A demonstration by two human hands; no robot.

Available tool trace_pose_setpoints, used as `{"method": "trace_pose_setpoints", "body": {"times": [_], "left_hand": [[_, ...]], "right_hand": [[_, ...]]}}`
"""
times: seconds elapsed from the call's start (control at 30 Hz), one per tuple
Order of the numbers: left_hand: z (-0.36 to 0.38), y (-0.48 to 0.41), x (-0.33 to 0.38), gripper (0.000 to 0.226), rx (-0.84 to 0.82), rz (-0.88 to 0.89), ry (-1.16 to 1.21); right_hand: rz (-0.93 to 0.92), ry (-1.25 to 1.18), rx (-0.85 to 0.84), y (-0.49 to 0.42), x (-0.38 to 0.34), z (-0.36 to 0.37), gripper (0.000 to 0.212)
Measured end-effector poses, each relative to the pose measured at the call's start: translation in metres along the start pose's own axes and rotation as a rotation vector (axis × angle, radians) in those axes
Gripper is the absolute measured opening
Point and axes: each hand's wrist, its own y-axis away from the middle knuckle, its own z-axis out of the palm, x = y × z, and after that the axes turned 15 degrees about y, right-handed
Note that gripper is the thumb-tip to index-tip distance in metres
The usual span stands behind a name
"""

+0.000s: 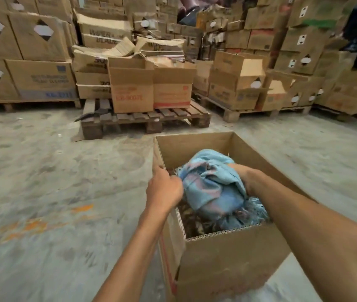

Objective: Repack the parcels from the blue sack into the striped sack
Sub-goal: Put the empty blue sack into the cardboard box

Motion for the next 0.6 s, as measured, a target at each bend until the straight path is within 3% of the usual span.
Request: {"method": "trace_pose_setpoints", "body": {"times": [0.07,0.17,0.2,0.3,0.33,0.43,0.6], "left_hand": [[0.002,-0.003,-0.002,0.053,0.005,0.029,-0.059],[0.005,-0.003,-0.004,0.045,0.019,0.035,-0.116],[0.005,-0.003,-0.003,0.042,0.027,0.032,-0.120],[0.007,-0.002,-0.002,0.038,0.032,0.015,-0.152],[0.006,-0.002,0.000,0.038,0.036,0.018,-0.161],[0.008,-0.004,0.000,0.037,0.038,-0.001,-0.176],[0.007,-0.002,0.001,0.039,0.025,-0.024,-0.153]], "right_hand": [[0.024,0.351,-0.100,-0.005,-0.005,0.006,0.042],[0.115,0.486,-0.217,-0.024,-0.015,0.014,0.063],[0.117,0.562,-0.168,-0.036,-0.016,0.015,0.075],[0.194,0.699,-0.032,-0.079,0.007,0.040,0.140],[0.219,0.682,-0.052,-0.080,0.011,0.056,0.146],[0.285,0.852,-0.201,-0.049,-0.003,0.074,0.126],[0.250,0.976,-0.209,-0.030,-0.041,0.053,0.103]]}}
